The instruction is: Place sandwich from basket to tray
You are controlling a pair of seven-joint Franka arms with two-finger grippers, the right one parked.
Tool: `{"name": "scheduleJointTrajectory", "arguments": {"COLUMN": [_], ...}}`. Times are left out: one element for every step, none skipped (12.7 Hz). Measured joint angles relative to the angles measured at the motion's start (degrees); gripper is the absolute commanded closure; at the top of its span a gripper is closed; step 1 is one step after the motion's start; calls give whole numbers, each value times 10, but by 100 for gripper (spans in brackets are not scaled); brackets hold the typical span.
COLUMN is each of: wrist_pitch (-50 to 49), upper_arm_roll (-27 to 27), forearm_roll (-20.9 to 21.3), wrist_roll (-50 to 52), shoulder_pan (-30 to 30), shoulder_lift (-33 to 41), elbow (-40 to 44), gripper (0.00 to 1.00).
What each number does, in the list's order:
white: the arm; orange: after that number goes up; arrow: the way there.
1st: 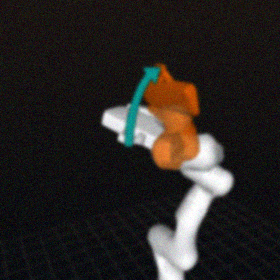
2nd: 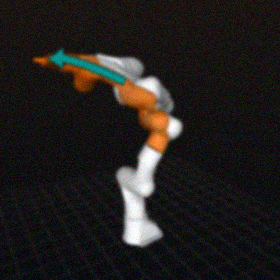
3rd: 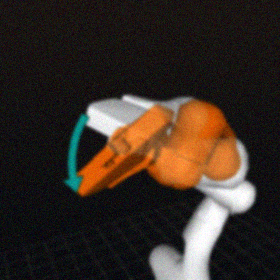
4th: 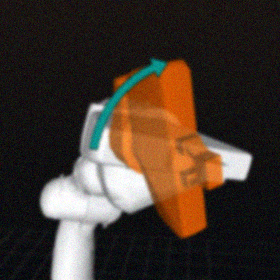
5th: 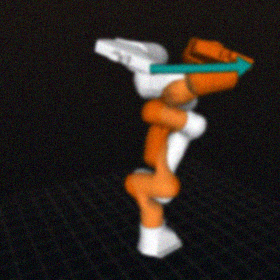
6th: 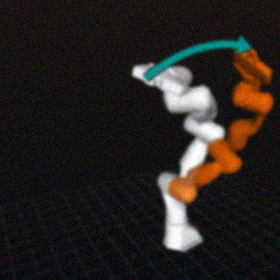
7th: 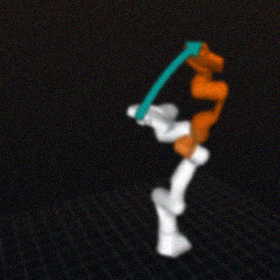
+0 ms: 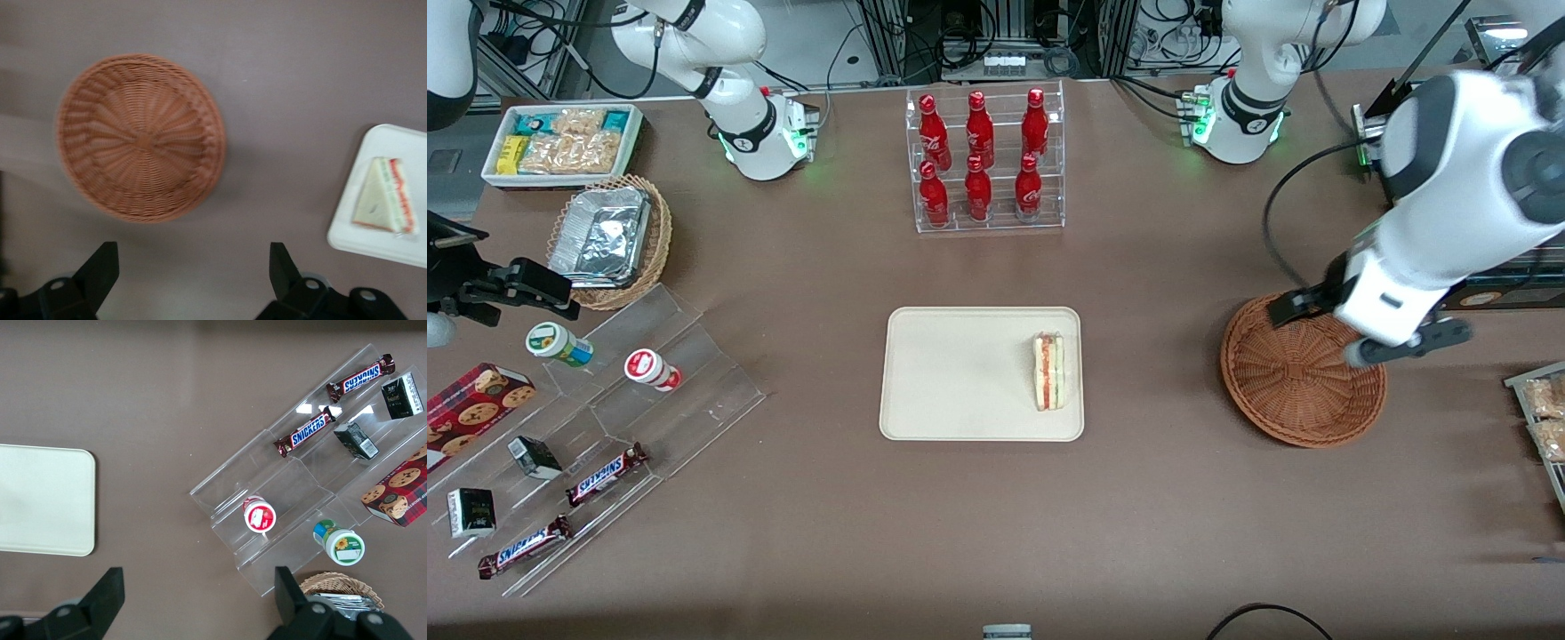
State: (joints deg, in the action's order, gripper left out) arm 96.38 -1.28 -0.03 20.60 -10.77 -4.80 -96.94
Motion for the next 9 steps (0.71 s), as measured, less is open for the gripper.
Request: {"name": "scheduleJointTrajectory", "arguments": {"wrist_pitch": [-15, -31, -45, -57, -66, -71, -72, -72, -72], "upper_arm_roll": [1, 1, 3, 3, 3, 3, 3, 4, 7], "forearm_roll": [12, 18, 20, 20, 20, 20, 20, 20, 20], "wrist_roll": [-9, -22, -38, -53, -69, -85, -95, -100, -101], "shoulder_pan": [0, 3, 9, 17, 25, 31, 34, 34, 34], "shoulder_lift": [14, 27, 40, 53, 64, 71, 76, 77, 77], "elbow": [-3, -4, -4, -4, -3, -2, -1, 3, 9], "gripper": [0, 0, 0, 0, 0, 0, 0, 0, 0]}}
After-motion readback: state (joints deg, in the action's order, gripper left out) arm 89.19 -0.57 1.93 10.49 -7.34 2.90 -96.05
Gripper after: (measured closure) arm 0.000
